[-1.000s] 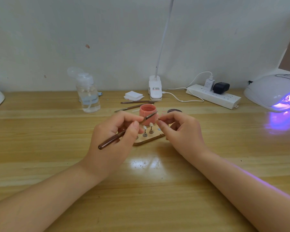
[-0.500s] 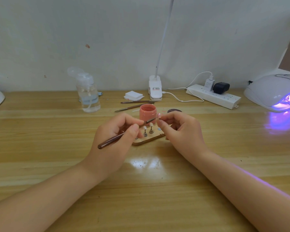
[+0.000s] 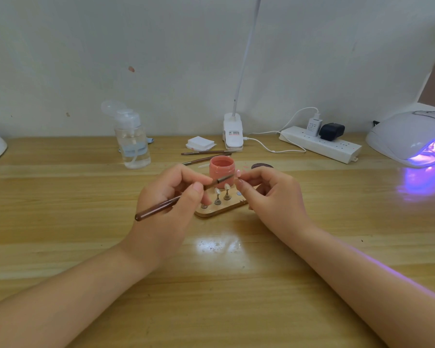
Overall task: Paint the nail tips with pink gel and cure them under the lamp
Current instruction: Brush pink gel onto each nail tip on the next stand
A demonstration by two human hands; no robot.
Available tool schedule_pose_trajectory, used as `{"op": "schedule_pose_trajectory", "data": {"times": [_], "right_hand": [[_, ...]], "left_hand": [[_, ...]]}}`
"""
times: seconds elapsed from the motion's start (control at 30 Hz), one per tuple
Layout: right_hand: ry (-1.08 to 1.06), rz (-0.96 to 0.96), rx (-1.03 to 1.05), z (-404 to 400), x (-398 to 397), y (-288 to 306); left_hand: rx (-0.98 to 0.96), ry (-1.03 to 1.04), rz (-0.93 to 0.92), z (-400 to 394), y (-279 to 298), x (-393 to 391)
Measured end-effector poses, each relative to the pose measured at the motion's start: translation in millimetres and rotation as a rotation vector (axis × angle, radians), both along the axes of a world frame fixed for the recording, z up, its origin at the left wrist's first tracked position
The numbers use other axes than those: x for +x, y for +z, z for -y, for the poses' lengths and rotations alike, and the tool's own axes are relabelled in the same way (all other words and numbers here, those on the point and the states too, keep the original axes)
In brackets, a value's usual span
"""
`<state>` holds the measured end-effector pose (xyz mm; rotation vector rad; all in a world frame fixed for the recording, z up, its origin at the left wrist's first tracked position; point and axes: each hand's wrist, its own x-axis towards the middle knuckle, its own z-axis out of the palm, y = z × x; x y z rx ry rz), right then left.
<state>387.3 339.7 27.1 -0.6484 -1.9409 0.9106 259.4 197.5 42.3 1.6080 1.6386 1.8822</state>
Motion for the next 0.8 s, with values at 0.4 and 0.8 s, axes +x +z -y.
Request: {"op": "schedule_pose_trajectory", "data": {"times": [0.4, 0.8], "right_hand": [[-0.011, 0.009, 0.003, 0.5, 0.8, 0.7], [-0.013, -0.003, -0.017, 1.7, 0.3, 1.9]], "left_hand": [[-0.006, 0.009, -0.007, -1.8, -2.7, 1.4], [0.073, 0.031, -0.035, -2.0, 0.3, 3.5]]}}
